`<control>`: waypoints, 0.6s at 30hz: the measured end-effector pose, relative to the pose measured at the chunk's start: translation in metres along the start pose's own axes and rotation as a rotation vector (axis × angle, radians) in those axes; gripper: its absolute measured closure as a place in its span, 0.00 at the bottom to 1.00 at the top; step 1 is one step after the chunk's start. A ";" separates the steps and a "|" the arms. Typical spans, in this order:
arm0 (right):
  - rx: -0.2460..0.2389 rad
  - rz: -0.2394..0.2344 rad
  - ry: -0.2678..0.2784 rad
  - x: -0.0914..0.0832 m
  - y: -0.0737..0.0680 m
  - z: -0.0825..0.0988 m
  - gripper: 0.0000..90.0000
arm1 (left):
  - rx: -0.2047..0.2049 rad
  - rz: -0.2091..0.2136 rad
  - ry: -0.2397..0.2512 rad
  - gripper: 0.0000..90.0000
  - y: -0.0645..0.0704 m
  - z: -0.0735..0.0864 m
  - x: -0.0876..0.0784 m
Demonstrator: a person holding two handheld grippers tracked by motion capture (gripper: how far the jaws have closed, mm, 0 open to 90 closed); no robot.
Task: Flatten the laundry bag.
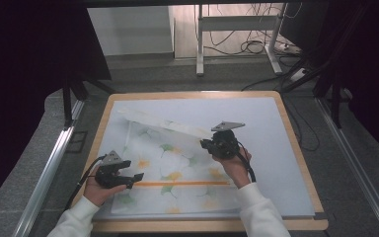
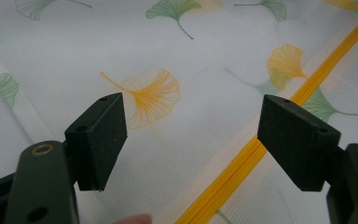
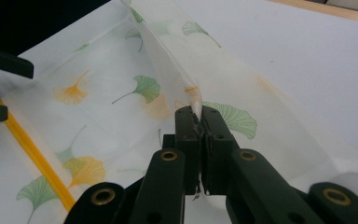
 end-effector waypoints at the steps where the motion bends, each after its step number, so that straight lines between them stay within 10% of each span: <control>1: 0.005 0.003 0.001 0.000 0.002 -0.001 0.96 | -0.001 0.001 -0.001 0.26 0.000 0.000 0.000; 18: 0.025 0.062 -0.002 0.007 0.029 -0.018 0.96 | -0.002 0.004 -0.002 0.26 0.000 0.000 0.000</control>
Point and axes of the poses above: each handheld gripper's, and its own axes: x roughly forward along the jaws, z roughly out of its underside, y roughly to its right, the point moved 4 cm from there along x, roughly forward along the jaws, and after that the axes turned 2 degrees about y, right-handed, at the moved point
